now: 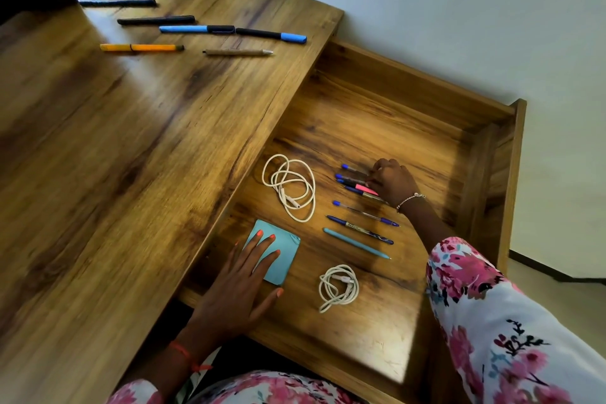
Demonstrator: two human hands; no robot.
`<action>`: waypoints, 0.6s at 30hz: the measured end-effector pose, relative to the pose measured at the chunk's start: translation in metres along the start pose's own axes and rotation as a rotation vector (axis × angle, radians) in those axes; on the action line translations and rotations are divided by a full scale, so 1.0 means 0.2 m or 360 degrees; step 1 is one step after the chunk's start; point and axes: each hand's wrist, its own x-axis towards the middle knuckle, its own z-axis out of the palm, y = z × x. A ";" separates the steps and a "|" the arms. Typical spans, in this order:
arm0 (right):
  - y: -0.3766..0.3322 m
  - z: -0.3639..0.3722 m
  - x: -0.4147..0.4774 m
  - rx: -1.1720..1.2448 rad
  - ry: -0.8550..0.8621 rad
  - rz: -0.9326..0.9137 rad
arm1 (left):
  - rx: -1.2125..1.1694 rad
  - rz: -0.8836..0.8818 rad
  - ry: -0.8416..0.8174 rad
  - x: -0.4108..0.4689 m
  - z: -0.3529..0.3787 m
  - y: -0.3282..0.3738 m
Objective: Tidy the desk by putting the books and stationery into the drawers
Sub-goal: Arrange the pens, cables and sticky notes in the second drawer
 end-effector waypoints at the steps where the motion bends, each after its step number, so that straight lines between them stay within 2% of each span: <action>1: 0.00 0.00 0.00 -0.0036 -0.0011 -0.0020 | -0.0002 -0.0002 -0.0003 0.00 0.00 0.00; 11: 0.06 -0.04 0.06 -0.0046 0.0025 -0.0022 | -0.0030 -0.0038 -0.0010 0.00 -0.01 0.00; 18: 0.04 -0.01 0.01 -0.0074 0.0229 0.0013 | -0.0012 -0.0043 -0.0021 0.00 0.01 -0.01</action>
